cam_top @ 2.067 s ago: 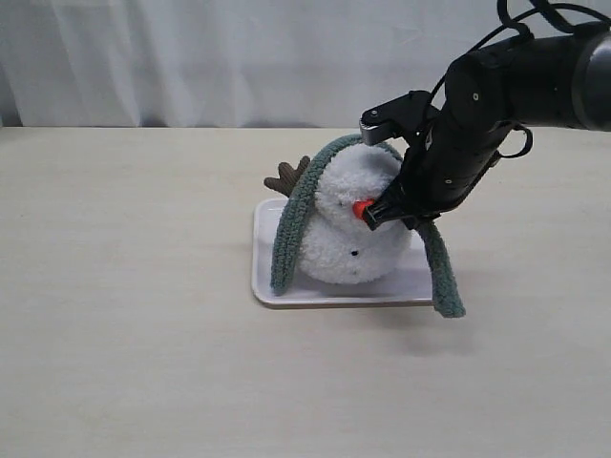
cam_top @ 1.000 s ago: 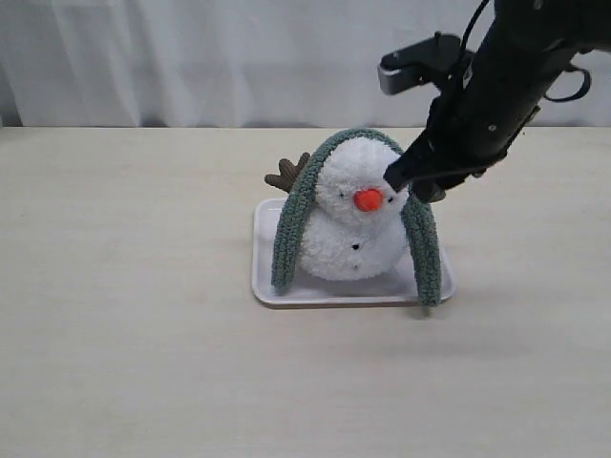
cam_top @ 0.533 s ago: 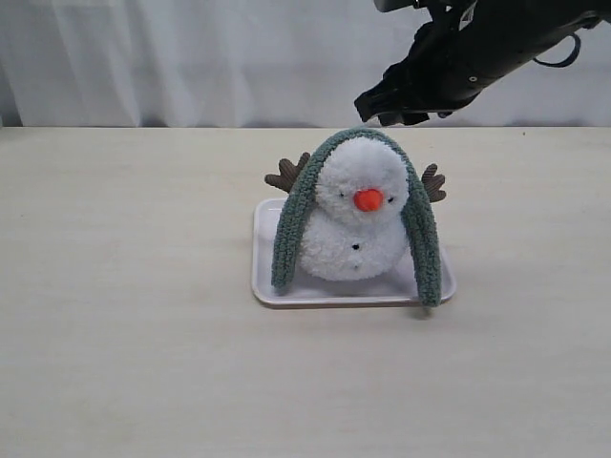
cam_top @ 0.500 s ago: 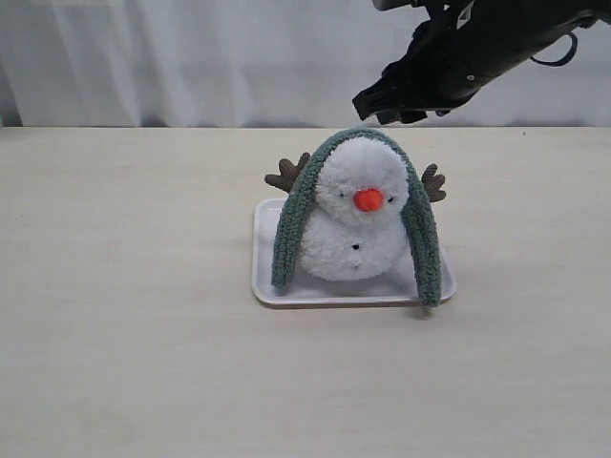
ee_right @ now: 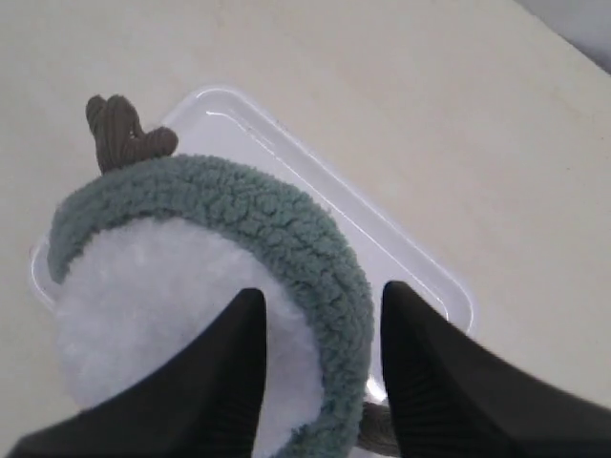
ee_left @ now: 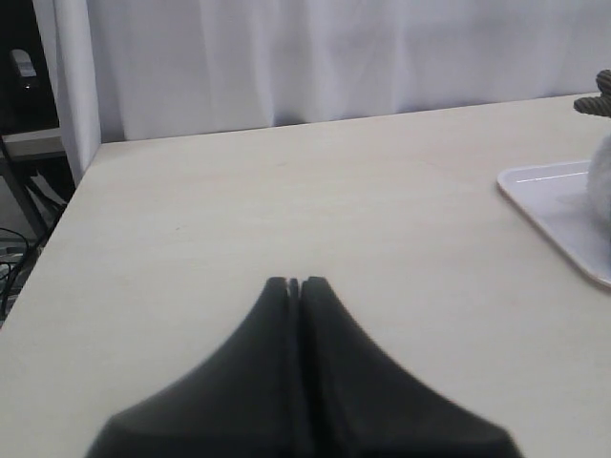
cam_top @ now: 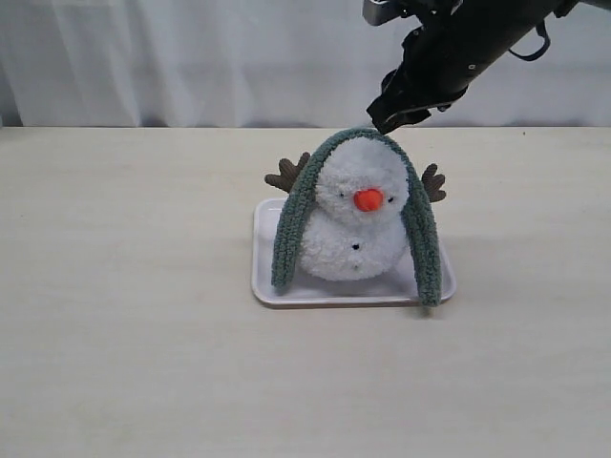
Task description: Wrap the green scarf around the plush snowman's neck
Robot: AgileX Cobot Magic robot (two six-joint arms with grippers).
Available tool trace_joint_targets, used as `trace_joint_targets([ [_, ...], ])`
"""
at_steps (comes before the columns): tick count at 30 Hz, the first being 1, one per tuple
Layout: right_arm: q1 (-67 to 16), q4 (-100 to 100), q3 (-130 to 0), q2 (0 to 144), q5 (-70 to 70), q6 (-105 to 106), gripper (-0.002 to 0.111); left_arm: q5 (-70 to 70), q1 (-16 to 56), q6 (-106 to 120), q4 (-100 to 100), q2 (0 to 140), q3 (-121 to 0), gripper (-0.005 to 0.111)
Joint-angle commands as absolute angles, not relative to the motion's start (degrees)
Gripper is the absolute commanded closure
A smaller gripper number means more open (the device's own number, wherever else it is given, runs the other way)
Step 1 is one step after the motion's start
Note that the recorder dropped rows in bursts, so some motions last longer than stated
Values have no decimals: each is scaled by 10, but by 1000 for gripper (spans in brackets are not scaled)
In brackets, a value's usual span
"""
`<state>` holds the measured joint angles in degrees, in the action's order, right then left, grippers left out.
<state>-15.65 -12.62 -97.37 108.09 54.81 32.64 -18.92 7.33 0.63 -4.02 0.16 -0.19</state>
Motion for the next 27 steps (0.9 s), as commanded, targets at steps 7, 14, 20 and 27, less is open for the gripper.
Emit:
trace_joint_targets([
  [7,-153,-140,-979,1076,549,462,70,-185,72,7,-39,0,0,107],
  [14,-154,-199,-956,1076,505,474,70,-185,72,7,-39,0,0,107],
  [20,-154,-171,-955,1077,491,498,70,-185,72,7,-39,0,0,107],
  [27,-154,-173,-956,1094,495,531,70,-185,72,7,-39,0,0,107],
])
